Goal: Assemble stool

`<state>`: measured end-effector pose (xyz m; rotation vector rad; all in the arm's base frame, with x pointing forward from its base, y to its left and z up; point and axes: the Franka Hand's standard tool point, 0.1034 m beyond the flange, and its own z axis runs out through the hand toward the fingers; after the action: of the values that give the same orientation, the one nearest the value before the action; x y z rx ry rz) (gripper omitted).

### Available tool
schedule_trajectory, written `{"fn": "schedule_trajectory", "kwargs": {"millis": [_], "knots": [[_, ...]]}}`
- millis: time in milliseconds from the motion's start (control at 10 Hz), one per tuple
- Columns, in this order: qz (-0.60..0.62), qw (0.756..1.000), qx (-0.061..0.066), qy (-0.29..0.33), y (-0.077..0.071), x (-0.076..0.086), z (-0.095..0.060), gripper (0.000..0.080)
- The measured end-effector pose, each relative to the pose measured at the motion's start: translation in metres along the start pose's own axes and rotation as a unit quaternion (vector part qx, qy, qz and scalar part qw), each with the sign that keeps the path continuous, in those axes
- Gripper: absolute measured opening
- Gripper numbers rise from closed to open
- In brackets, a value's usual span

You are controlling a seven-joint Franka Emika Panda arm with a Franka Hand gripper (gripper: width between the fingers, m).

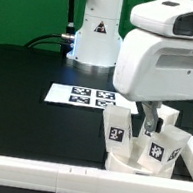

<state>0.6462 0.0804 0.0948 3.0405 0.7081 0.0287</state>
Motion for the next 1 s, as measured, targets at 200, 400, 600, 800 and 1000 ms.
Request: {"fn": "schedule_trajectory", "kwargs": {"millis": [200,400,600,800,1000], "knots": [[0.010,1.000,0.002,-0.008,0.001,-0.006,0.010,0.0649],[0.016,1.000,0.000,-0.016,0.006,-0.012,0.025,0.0649],[0.031,0.999,0.000,-0.016,0.006,-0.012,0.024,0.0620],[0.077,0.997,-0.001,-0.015,0.007,-0.012,0.024,0.0441],[0.157,0.988,-0.002,-0.015,0.007,-0.011,0.024,0.0337]]}}
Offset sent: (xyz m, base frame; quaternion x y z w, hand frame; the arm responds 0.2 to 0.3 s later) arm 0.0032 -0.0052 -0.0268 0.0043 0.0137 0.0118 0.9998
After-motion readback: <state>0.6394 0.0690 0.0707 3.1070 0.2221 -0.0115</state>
